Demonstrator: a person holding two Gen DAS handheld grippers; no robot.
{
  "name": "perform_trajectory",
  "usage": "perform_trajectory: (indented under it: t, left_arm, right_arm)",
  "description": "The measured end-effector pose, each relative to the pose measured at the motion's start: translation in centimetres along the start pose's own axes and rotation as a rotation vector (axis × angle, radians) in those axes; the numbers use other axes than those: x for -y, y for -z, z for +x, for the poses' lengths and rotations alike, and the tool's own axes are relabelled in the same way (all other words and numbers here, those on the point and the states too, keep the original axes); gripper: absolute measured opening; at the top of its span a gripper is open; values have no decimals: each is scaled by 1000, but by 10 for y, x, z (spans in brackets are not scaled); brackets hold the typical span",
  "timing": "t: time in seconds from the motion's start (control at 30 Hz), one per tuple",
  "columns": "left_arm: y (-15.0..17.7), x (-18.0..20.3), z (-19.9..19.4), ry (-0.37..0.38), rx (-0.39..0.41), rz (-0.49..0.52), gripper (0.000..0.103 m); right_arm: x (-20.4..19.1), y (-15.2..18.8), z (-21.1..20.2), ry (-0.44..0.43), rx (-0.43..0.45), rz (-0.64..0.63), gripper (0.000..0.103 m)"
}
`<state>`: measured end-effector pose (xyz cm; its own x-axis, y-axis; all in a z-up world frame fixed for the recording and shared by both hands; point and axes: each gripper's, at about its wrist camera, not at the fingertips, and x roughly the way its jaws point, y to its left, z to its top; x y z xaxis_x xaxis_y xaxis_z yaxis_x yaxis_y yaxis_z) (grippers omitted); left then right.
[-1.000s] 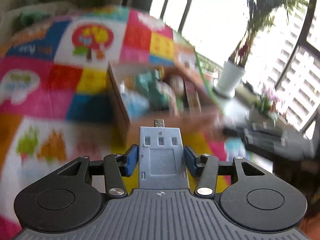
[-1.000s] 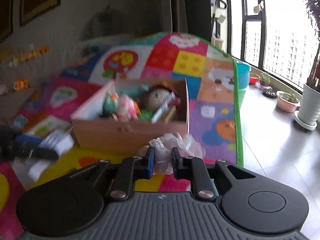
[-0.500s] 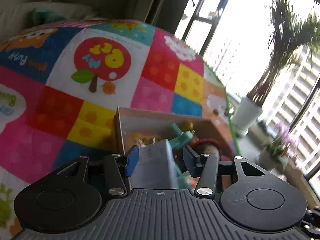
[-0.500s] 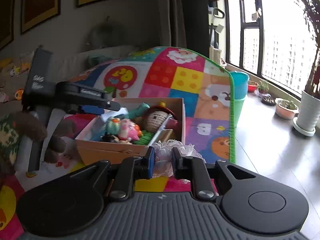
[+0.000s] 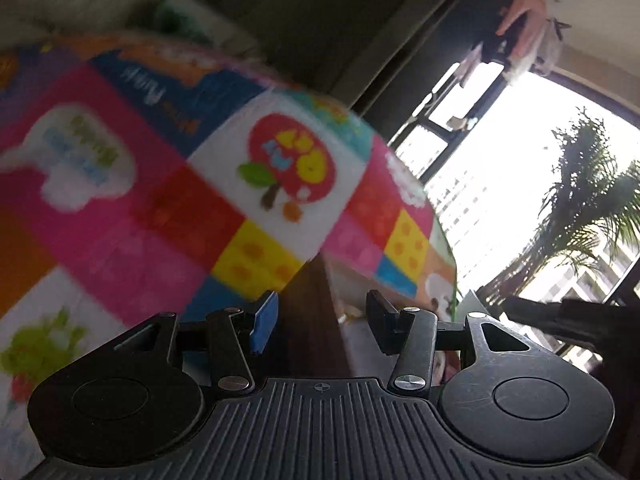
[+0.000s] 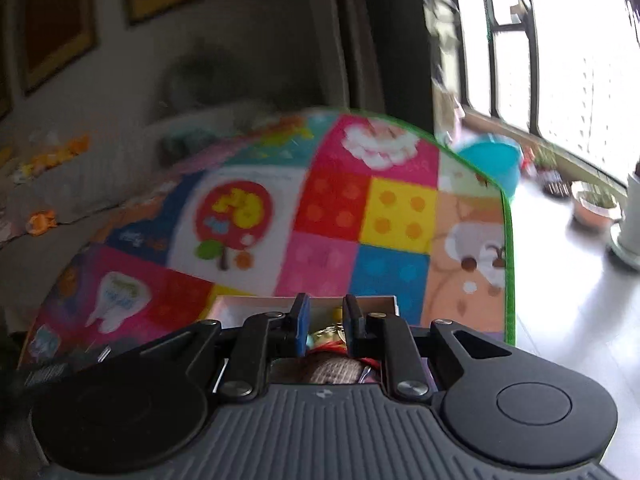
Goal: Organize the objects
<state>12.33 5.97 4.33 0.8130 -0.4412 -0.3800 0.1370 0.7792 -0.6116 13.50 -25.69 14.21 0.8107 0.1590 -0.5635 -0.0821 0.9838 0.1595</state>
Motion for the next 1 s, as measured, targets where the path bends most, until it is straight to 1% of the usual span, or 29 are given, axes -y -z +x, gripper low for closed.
perform_trajectory:
  t: [0.07,0.13,0.2,0.23,0.3,0.37,0.4,0.43,0.47,0.5,0.53,0.57,0.6,0.67,0.7,0.77,0.83,0.9,0.93,1.0]
  left_arm:
    - [4,-9,-1,15,-40,-28,52]
    - [7,-14,-3,22,-36,-37,52]
    - [10,-14,-4,20,-36,-26,52]
    - [12,-13,-4,23,-44,-15,52]
    - [15,-11,-3,37,-64,1,52]
    - [19,-9,-2,53,-84,14,52]
    - [21,-8,-2,55,-89,20,52]
    - [22,-7,-3,55,-91,25,52]
    - [22,-7,-4,57,-89,26,52]
    - [23,-8,-5,60,-85,23,52]
    - [22,-8,-5,63,-81,20,52]
    - [22,-9,-6,64,-77,16,52]
    - [22,-11,-7,64,-73,10,52]
    - [21,-13,-7,68,-71,-3,52]
    - [21,-13,-8,73,-72,-8,52]
    - [22,-14,-8,82,-75,-12,52]
    - [22,-13,-9,91,-73,-10,52]
    - [22,-13,-10,101,-69,-13,52]
    - [21,-13,-10,103,-68,-15,52]
    - [21,-15,-10,103,-68,-22,52]
  right_arm:
    - [0,3,5,4,-40,-4,18]
    - [-3,19,-4,12,-64,-38,26]
    - [-5,41,-22,18,-93,-53,43]
    - [-4,53,-31,16,-104,-56,46]
    - [-4,77,-42,24,-141,-54,58]
    - [-3,100,-42,38,-203,-41,66]
    - [-3,112,-37,40,-240,-34,66]
    - [-4,122,-30,38,-276,-27,66]
    - [-7,132,-21,40,-312,-20,64]
    - [-10,138,-14,41,-342,-31,48]
    - [-15,143,-9,41,-366,-57,37]
    - [-21,146,-6,54,-379,-91,32]
    - [-28,143,-8,63,-368,-118,21]
    - [-34,125,-18,34,-336,-125,20]
    - [-37,110,-25,35,-296,-129,20]
    - [-41,75,-34,55,-210,-152,20]
    - [-40,39,-32,92,-129,-184,20]
    - [-42,10,-14,157,-78,-252,20]
    - [-42,0,0,199,-70,-290,20]
    - [-41,-15,40,287,-108,-353,20]
